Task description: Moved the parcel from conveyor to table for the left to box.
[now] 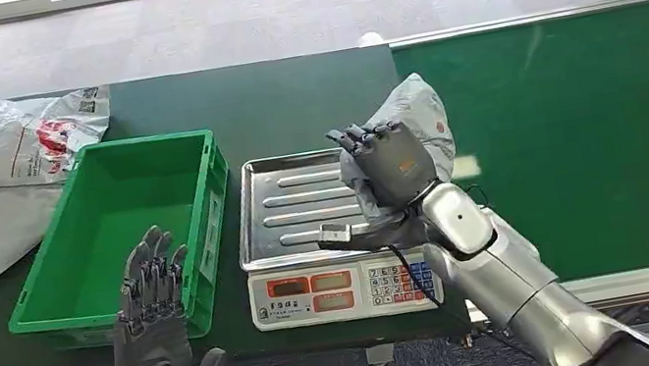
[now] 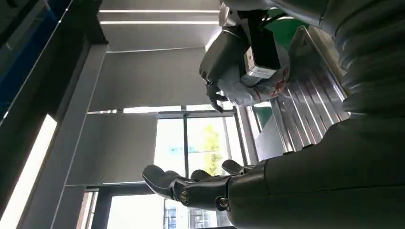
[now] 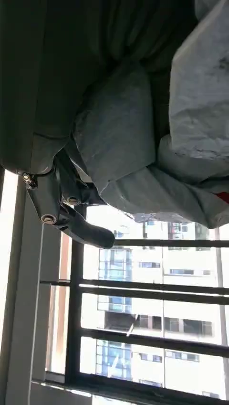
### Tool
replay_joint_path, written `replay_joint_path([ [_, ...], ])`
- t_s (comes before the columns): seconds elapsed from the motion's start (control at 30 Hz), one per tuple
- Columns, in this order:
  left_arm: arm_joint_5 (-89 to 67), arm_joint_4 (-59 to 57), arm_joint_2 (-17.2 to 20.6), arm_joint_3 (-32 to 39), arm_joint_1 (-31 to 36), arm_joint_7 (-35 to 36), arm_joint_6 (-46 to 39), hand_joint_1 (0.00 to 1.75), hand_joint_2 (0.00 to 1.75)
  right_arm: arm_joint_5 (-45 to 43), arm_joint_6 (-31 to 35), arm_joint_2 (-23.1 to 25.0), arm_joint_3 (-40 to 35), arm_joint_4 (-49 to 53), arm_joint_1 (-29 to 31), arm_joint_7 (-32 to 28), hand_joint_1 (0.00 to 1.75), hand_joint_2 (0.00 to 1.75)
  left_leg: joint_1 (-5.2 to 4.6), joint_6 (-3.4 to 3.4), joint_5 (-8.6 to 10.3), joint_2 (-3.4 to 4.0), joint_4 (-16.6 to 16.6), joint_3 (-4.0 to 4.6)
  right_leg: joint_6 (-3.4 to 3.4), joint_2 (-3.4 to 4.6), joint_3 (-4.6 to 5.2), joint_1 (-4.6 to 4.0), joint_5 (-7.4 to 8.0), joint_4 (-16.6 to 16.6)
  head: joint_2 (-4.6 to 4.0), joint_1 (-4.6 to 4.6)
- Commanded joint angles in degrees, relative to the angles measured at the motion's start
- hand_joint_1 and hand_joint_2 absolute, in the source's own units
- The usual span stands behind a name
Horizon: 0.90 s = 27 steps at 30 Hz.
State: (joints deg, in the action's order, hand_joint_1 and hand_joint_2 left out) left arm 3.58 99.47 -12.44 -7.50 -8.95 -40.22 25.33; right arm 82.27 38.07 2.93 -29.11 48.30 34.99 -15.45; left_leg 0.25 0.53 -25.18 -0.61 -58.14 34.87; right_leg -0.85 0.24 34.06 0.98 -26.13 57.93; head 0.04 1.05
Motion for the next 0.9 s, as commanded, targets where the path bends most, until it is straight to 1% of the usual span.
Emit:
replay_joint_path([
  [0.03, 0.0, -3.0, 2.0, -1.1, 1.5, 0.2, 0.1, 0.00, 1.75, 0.0, -0.1, -0.6, 0.3, -4.8, 2.5, -0.2, 1.75, 1.75, 0.02, 0.00, 0.01, -0.01, 0.1, -0.09, 0.04, -0.07, -0.12, -0.03, 0.00, -0.1, 0.00, 0.00],
  [0.2, 0.0, -3.0, 2.0, -1.1, 1.5, 0.2, 0.1, 0.00, 1.75, 0.0, -0.1, -0.6, 0.3, -4.8, 2.5, -0.2, 1.75, 1.75, -0.02, 0.00, 0.01, -0.01, 0.1, -0.07, 0.03, -0.06, -0.08, 0.01, -0.01, 0.0, 0.00, 0.00],
  [0.23, 0.0, -3.0, 2.0, -1.1, 1.5, 0.2, 0.1, 0.00, 1.75, 0.0, -0.1, -0.6, 0.3, -4.8, 2.5, -0.2, 1.75, 1.75, 0.04, 0.01, 0.05, 0.02, 0.2, -0.21, 0.10, -0.08, -0.25, -0.07, 0.05, -0.3, 0.00, 0.00],
  [0.27, 0.0, -3.0, 2.0, -1.1, 1.5, 0.2, 0.1, 0.00, 1.75, 0.0, -0.1, -0.6, 0.3, -4.8, 2.5, -0.2, 1.75, 1.75, -0.01, 0.00, 0.02, -0.01, 0.1, -0.09, 0.05, -0.06, -0.10, -0.01, 0.00, -0.1, 0.00, 0.00],
  [0.7, 0.0, -3.0, 2.0, -1.1, 1.5, 0.2, 0.1, 0.00, 1.75, 0.0, -0.1, -0.6, 0.3, -4.8, 2.5, -0.2, 1.75, 1.75, -0.01, 0.00, 0.01, -0.01, 0.0, -0.06, 0.03, -0.05, -0.07, 0.00, 0.00, 0.0, 0.00, 0.00],
  [0.73, 0.0, -3.0, 2.0, -1.1, 1.5, 0.2, 0.1, 0.00, 1.75, 0.0, -0.1, -0.6, 0.3, -4.8, 2.5, -0.2, 1.75, 1.75, 0.05, 0.00, 0.03, 0.02, 0.2, -0.19, 0.09, -0.08, -0.23, -0.07, 0.04, -0.2, 0.00, 0.00],
  [0.9, 0.0, -3.0, 2.0, -1.1, 1.5, 0.2, 0.1, 0.00, 1.75, 0.0, -0.1, -0.6, 0.3, -4.8, 2.5, -0.2, 1.75, 1.75, -0.01, 0.00, 0.02, -0.01, 0.1, -0.07, 0.04, -0.06, -0.08, -0.01, 0.00, -0.1, 0.00, 0.00],
])
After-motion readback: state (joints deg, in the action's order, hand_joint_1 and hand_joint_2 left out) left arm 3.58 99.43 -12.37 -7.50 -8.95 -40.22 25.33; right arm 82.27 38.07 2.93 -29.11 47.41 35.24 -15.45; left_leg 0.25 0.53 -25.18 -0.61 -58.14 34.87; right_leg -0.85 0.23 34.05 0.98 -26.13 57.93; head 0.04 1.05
